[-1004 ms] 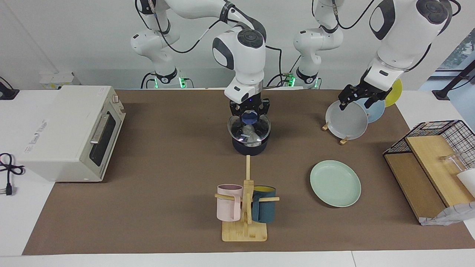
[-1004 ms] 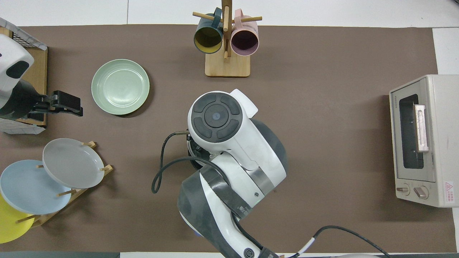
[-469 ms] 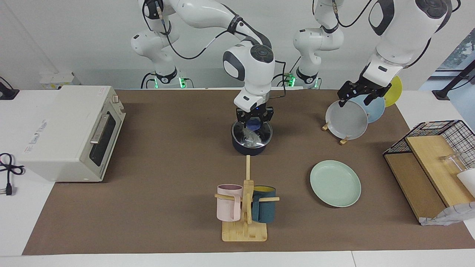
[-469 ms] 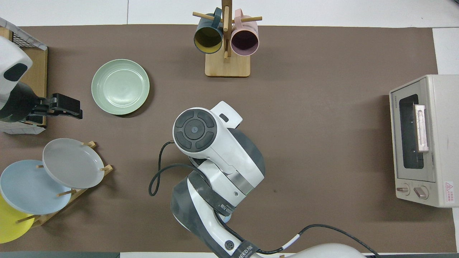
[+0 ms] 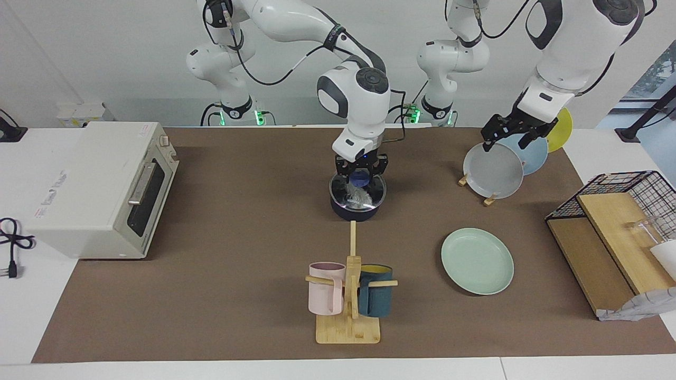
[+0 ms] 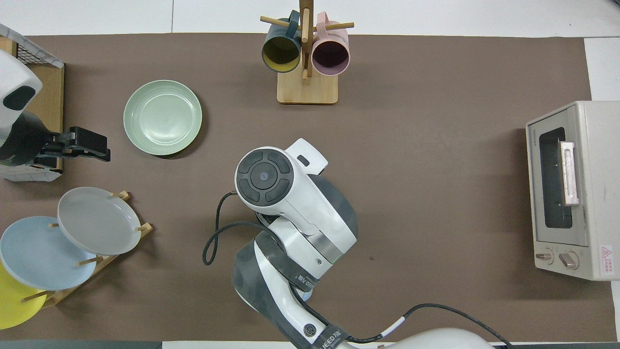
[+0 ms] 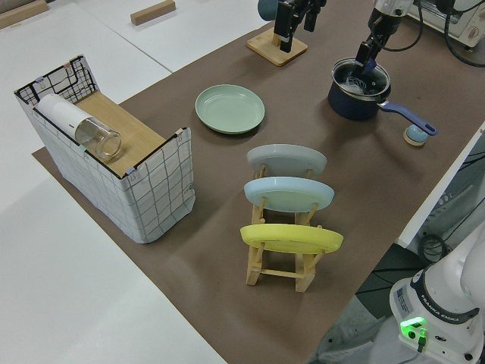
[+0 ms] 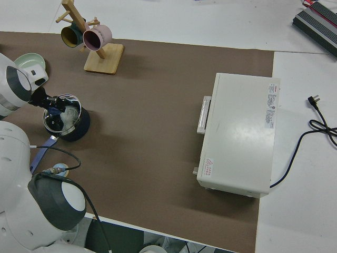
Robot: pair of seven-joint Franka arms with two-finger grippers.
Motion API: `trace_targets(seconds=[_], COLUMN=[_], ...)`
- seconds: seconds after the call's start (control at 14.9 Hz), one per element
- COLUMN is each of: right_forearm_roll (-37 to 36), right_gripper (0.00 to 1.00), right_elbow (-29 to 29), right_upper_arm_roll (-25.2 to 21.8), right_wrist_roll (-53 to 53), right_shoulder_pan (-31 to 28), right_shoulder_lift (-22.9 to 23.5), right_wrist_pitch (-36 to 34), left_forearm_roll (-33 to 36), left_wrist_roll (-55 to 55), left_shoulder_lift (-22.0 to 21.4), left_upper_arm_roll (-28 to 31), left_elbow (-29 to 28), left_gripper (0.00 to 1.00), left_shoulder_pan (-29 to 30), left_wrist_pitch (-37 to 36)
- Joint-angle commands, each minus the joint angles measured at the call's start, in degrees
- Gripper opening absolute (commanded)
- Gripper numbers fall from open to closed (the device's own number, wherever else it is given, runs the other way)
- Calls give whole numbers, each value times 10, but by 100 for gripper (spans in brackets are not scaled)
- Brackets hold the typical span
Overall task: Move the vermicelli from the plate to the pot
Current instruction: 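Lower the glass lid onto the black pot with the right gripper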
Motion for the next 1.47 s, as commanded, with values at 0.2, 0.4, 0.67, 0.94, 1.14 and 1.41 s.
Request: trace_targets(seconds=[0.2, 0.4, 0.67, 0.94, 1.14, 1.41], right_forearm_roll=[-5, -3, -2, 0, 2, 36], right_gripper=[25, 25, 25, 25, 25, 25], right_elbow=[-22, -22, -22, -21, -18, -9], right_upper_arm_roll=[3, 2, 3, 3, 4, 4], right_wrist_roll=[10, 9, 7, 4, 4, 5], right_shoulder_pan=[-3, -3, -9, -11, -11, -20], right_shoulder_lift=[-12, -11, -12, -12, -11, -11], right_wrist_pitch=[21, 15, 8, 1, 0, -15], left_forearm_roll=[48, 42, 40, 32, 31, 31], left_wrist_roll=[4, 4, 3, 4, 4, 5], left_shoulder_lift=[-4, -7, -15, -22, -32, -33], left_upper_arm_roll=[11, 10, 9, 6, 6, 4], left_elbow=[3, 3, -6, -14, -25, -23], left_gripper=[100, 100, 100, 100, 100, 100], left_shoulder_pan=[-13, -10, -6, 1, 1, 1], left_wrist_pitch=[2, 3, 0, 0, 1, 0])
